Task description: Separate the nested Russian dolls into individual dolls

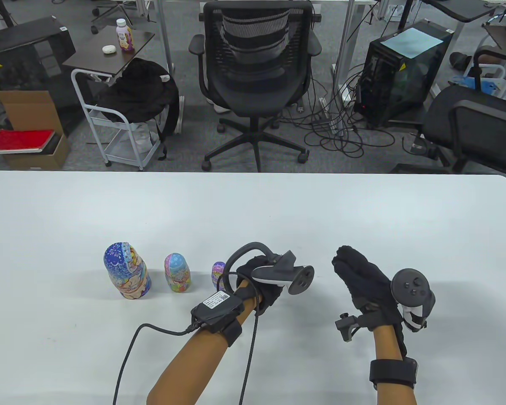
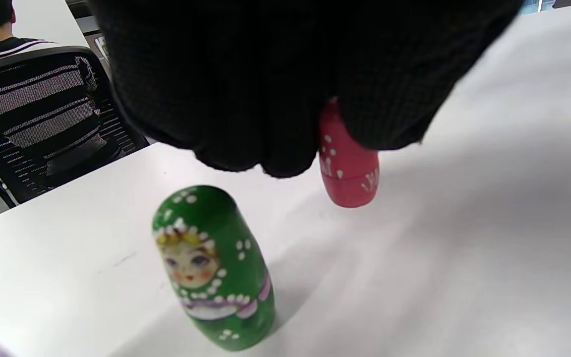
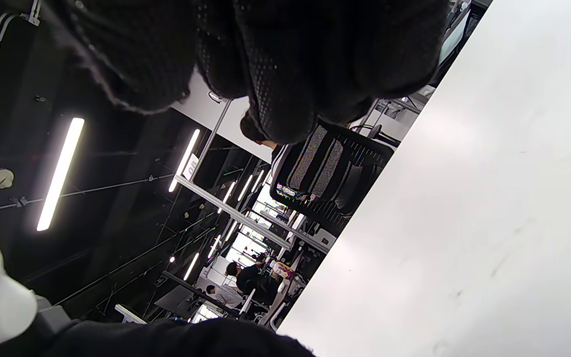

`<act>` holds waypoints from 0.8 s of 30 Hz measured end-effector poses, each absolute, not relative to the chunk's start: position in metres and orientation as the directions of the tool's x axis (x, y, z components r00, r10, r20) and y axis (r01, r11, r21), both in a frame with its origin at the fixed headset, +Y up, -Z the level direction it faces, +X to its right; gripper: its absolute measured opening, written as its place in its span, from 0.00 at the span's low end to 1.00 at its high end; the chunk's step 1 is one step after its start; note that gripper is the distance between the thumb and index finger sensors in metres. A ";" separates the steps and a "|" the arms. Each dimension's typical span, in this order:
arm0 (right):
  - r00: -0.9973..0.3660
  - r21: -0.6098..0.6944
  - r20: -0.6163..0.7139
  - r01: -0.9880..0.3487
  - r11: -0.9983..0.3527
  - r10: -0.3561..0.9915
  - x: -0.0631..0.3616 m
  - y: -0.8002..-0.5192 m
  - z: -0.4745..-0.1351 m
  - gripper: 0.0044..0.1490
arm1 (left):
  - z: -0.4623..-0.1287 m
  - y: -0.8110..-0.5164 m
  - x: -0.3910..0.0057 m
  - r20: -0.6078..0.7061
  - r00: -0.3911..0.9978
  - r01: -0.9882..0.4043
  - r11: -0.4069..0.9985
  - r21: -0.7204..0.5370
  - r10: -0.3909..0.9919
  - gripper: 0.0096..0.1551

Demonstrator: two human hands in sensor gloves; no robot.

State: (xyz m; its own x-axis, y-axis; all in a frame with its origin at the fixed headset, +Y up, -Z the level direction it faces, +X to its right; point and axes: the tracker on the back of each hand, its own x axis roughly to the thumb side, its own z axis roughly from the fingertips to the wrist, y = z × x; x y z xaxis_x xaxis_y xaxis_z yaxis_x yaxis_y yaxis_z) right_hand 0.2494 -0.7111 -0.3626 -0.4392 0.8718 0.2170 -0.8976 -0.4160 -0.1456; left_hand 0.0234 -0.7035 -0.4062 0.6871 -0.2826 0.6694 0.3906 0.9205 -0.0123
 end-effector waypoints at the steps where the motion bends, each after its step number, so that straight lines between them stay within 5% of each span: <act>1: -0.443 -0.147 0.215 -0.896 -0.419 0.870 0.249 -0.711 -0.362 0.38 | -0.407 -0.706 0.024 0.670 0.688 0.391 0.920 -0.016 -0.280 0.27; 20: -0.463 -0.135 0.192 -0.886 -0.443 0.866 0.249 -0.712 -0.364 0.38 | -0.417 -0.725 0.031 0.668 0.646 0.470 0.882 0.033 -0.370 0.27; 24: -0.459 -0.134 0.193 -0.888 -0.440 0.867 0.250 -0.712 -0.364 0.38 | -0.415 -0.718 0.031 0.662 0.645 0.483 0.875 0.035 -0.382 0.34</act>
